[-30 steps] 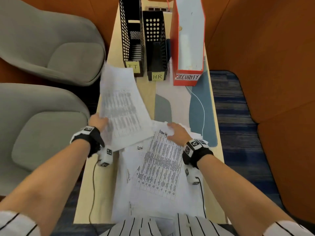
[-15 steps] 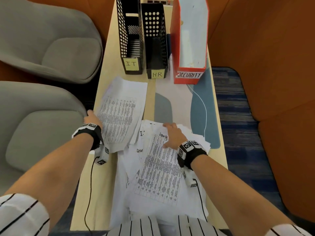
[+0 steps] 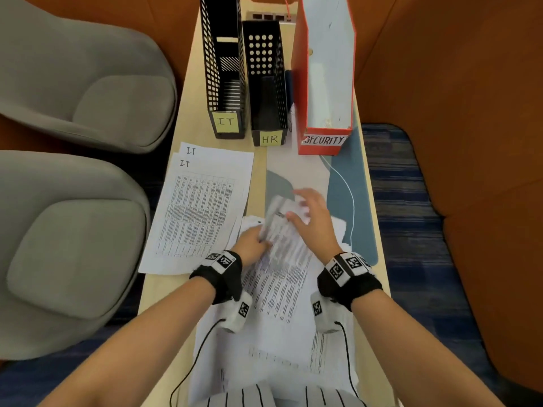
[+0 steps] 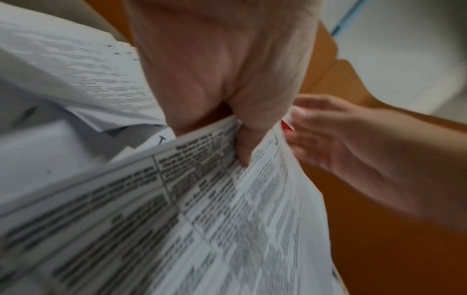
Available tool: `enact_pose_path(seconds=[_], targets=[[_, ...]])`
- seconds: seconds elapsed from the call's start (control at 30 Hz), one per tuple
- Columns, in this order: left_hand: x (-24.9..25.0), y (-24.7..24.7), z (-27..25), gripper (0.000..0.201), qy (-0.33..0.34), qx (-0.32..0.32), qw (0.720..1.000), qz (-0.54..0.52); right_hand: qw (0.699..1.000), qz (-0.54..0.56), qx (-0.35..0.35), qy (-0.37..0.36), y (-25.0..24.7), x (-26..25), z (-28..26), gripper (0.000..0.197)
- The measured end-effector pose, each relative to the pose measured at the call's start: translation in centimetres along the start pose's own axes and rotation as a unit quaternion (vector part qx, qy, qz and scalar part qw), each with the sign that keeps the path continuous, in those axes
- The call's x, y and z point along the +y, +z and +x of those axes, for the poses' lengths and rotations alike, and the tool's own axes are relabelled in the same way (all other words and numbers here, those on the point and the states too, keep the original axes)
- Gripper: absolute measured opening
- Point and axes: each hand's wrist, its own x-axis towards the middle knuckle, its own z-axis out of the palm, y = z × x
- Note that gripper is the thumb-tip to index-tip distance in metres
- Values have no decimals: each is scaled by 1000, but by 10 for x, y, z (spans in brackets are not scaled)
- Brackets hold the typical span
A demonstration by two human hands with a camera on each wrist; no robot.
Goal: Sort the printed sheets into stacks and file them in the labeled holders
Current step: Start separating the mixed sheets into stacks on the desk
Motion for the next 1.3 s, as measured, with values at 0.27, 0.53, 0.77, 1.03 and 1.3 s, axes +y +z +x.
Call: enact_pose_path(seconds=[0.27,0.53,0.77,1.03,1.3], targets=[[16,-46,12,75,-102,63,967,-225,941,179,-106,267,-36,49,-25,62],[-118,-139,23,83,-332,325,885,38,945,-159,14,286,-2,55,-37,56],[-161,-148,12,39,-239,285,927,46,949,35,-233,212,76,-35,8,70],[-176,-150,19,38,-224,237,944,52,927,-19,-195,319,156,-59,54,74],[-214,-202,42,58,-116,274,915,-272,960,131,-202,144,135,-78,43,41]])
